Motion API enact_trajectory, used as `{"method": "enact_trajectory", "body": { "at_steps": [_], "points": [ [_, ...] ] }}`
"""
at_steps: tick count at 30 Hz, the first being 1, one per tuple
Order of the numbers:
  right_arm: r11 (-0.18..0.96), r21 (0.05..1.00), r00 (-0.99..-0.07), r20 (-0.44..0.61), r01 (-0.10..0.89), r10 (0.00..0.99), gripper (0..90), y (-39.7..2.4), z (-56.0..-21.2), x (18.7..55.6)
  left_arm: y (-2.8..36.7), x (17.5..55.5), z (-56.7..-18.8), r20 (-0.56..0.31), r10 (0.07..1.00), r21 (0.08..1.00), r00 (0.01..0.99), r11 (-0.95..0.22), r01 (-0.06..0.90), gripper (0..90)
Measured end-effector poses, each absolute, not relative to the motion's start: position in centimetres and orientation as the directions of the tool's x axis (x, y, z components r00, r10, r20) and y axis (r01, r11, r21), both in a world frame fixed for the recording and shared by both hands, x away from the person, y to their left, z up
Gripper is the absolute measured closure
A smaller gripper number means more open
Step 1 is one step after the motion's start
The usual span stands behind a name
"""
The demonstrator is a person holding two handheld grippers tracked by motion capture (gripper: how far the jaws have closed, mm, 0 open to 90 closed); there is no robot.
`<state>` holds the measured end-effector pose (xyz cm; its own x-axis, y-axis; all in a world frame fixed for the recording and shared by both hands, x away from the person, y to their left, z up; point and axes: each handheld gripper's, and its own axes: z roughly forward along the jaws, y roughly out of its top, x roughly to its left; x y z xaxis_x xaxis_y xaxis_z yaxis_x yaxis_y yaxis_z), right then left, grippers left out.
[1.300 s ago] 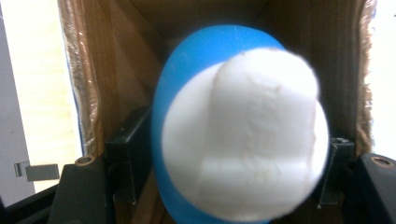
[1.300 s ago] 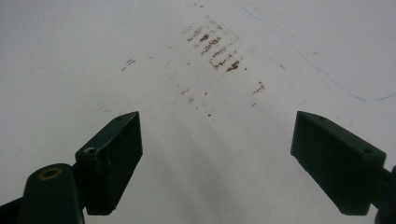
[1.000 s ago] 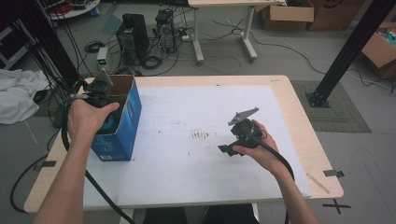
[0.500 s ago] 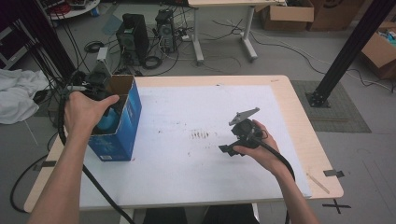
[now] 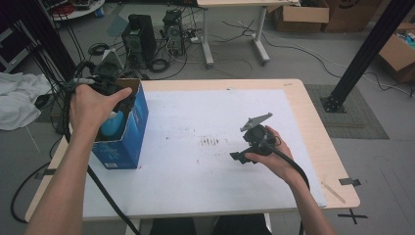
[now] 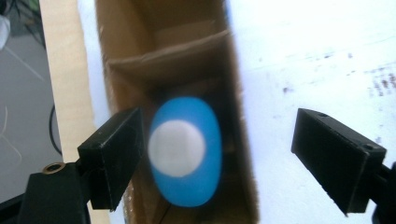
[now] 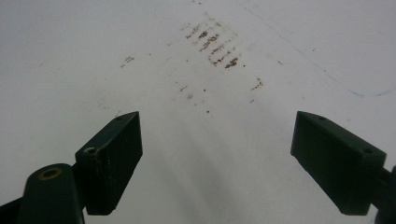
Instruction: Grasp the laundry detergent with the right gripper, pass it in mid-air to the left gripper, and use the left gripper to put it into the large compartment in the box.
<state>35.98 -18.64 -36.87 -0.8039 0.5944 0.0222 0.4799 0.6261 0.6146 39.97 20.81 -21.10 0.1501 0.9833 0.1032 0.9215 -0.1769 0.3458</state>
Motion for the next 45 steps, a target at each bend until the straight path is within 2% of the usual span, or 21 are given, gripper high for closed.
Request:
{"method": "enact_trajectory", "body": {
  "at_steps": [9,11,12,14,15,16,20,34,39,45],
  "points": [
    [0.628,0.610,-0.798,0.010,0.483,0.603,16.4,-19.1,-36.4,36.1,17.7,40.2,-19.3,0.114,0.950,0.357,0.292,-0.313,0.880,17.9],
    [0.628,0.609,-0.794,0.005,0.484,0.607,16.4,-19.4,-36.1,36.1,17.0,40.2,-19.1,0.111,0.933,0.357,0.342,-0.359,0.863,17.8],
    [0.628,0.607,-0.792,0.005,0.487,0.610,16.4,-19.4,-36.0,36.1,16.2,40.2,-19.0,0.103,0.908,0.348,0.405,-0.415,0.841,17.8],
    [0.629,0.606,-0.792,0.004,0.488,0.611,16.4,-19.5,-35.9,36.1,15.8,40.2,-18.9,0.102,0.894,0.343,0.436,-0.443,0.829,17.8],
    [0.629,0.603,-0.789,0.001,0.491,0.615,16.5,-19.7,-35.8,36.1,15.0,40.1,-19.1,0.097,0.864,0.326,0.495,-0.497,0.804,17.7],
    [0.629,0.603,-0.789,0.001,0.491,0.615,16.5,-19.7,-35.8,36.1,15.0,40.1,-19.1,0.097,0.864,0.326,0.495,-0.497,0.804,17.7],
    [0.637,0.593,-0.787,-0.007,0.493,0.616,16.4,-19.8,-35.5,36.1,13.0,39.8,-19.7,0.096,0.787,0.306,0.610,-0.606,0.734,17.7],
    [0.648,0.580,-0.781,-0.032,0.494,0.624,16.5,-19.9,-34.0,36.0,10.4,38.8,-21.5,0.051,0.599,0.254,0.799,-0.782,0.569,17.7],
    [0.655,0.575,-0.783,-0.041,0.490,0.621,16.6,-20.0,-33.1,36.2,9.7,38.3,-22.6,0.050,0.538,0.238,0.842,-0.825,0.513,17.6],
    [0.658,0.572,-0.781,-0.049,0.489,0.623,16.6,-20.4,-32.2,36.6,8.8,38.3,-24.4,0.047,0.511,0.198,0.859,-0.847,0.493,17.6]
  ]
}}
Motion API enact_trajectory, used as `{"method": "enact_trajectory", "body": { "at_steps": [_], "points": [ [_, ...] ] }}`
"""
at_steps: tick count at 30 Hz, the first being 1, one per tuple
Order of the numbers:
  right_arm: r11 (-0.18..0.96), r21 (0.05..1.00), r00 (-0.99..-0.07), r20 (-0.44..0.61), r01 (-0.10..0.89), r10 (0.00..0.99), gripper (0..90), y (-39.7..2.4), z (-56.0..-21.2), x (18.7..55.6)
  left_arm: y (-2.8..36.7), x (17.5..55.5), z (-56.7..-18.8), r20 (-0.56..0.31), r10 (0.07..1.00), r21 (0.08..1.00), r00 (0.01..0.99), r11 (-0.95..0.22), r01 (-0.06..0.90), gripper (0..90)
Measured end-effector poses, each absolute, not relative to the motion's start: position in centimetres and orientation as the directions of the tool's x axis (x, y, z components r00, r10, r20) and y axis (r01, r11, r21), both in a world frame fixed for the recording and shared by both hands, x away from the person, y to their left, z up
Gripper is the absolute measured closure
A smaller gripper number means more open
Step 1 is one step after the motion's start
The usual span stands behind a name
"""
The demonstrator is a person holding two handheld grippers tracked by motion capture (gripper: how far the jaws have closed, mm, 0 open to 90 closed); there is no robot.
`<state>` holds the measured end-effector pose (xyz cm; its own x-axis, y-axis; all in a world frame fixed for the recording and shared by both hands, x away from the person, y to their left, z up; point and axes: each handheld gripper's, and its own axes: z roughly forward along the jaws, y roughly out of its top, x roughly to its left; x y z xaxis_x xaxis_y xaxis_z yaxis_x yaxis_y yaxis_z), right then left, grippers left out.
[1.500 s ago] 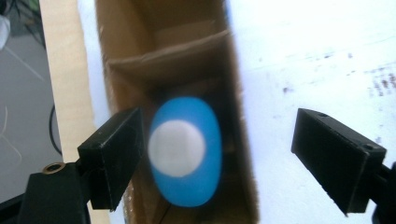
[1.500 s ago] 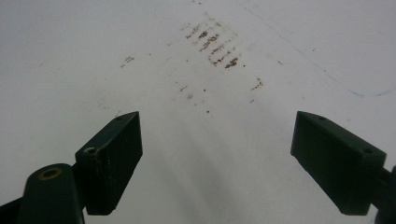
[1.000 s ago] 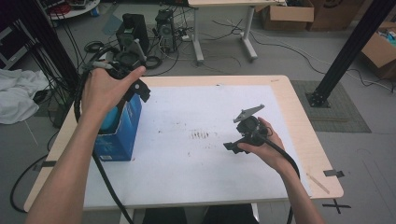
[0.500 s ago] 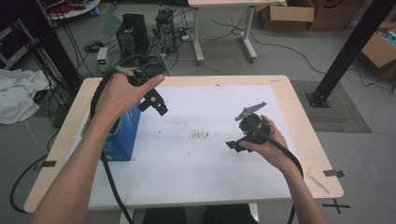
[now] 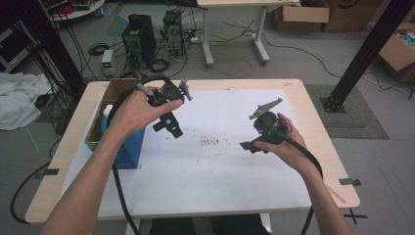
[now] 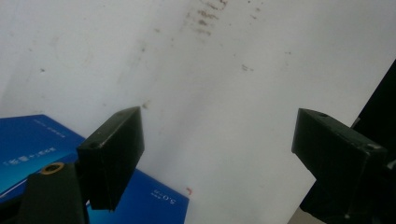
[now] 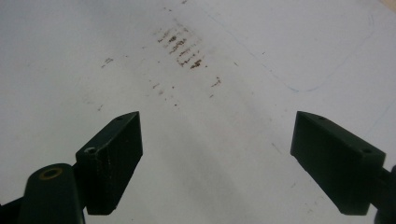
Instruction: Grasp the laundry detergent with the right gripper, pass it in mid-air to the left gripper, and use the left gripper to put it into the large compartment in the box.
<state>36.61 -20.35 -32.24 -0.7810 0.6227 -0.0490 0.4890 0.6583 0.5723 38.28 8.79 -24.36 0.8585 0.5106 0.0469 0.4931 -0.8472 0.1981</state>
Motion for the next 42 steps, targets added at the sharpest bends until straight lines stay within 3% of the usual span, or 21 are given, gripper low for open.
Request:
{"method": "enact_trajectory", "body": {
  "at_steps": [16,42],
  "points": [
    [0.659,0.568,-0.780,-0.048,0.492,0.623,17.3,-21.1,-32.1,36.8,6.8,37.9,-28.4,0.021,0.489,0.151,0.872,-0.864,0.481,17.8],
    [0.662,0.568,-0.785,-0.044,0.489,0.617,17.5,-20.6,-32.0,36.9,6.9,37.3,-28.1,0.030,0.495,0.179,0.869,-0.858,0.482,17.7]
  ]
}}
